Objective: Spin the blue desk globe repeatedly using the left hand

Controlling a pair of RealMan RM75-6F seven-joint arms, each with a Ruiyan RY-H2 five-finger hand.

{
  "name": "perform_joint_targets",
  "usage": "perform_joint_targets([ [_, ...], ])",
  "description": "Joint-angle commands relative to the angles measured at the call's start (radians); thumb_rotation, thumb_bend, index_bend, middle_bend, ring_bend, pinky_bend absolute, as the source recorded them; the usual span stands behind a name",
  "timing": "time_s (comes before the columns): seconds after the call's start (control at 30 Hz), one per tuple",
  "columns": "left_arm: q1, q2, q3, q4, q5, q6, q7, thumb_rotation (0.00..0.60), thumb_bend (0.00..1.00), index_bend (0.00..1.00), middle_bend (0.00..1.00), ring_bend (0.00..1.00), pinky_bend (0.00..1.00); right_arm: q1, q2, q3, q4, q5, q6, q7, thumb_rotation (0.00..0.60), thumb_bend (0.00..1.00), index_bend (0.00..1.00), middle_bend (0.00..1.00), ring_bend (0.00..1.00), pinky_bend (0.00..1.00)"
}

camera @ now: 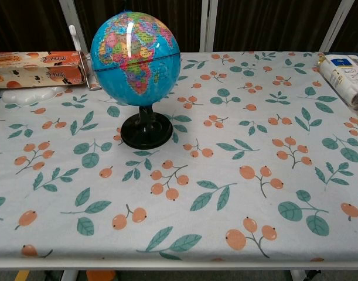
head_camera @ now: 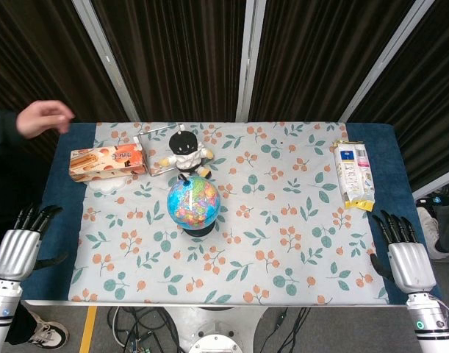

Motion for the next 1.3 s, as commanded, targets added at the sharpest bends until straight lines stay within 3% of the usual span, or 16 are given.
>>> perform_joint_targets([
  [0.03, 0.001, 0.001, 0.000, -0.001, -0.001, -0.001, -0.001, 0.600, 0.05, 0.16, 0.16, 0.02, 0.02, -0.001, 0.000, 0.000, 0.000, 0.002, 0.000, 0.001, 0.600, 0.30, 0.00, 0.00, 0.00, 0.00],
  [0.4, -0.015, 0.009, -0.009, -0.020, 0.020, 0.004, 0.012, 0.600, 0.05, 0.16, 0.16, 0.02, 0.02, 0.001, 0.001, 0.000, 0.004, 0.003, -0.004, 0.006, 0.600, 0.30, 0.00, 0.00, 0.00, 0.00],
  [0.67, -0.113, 0.031, -0.044, -0.131, 0.150, -0.001, 0.098, 0.600, 0.05, 0.16, 0.16, 0.02, 0.02, -0.003, 0.009, 0.001, 0.019, 0.014, -0.007, 0.024, 0.600, 0.30, 0.00, 0.00, 0.00, 0.00],
  [0.93, -0.276, 0.029, -0.104, -0.274, 0.249, -0.124, 0.216, 0.600, 0.05, 0.16, 0.16, 0.02, 0.02, 0.005, 0.003, 0.001, 0.018, 0.014, -0.019, 0.025, 0.600, 0.30, 0.00, 0.00, 0.00, 0.00],
  [1.3, -0.409, -0.062, -0.121, -0.302, 0.236, -0.273, 0.270, 0.600, 0.05, 0.16, 0.16, 0.02, 0.02, 0.001, 0.003, 0.000, 0.040, 0.022, -0.023, 0.054, 0.600, 0.30, 0.00, 0.00, 0.00, 0.00],
])
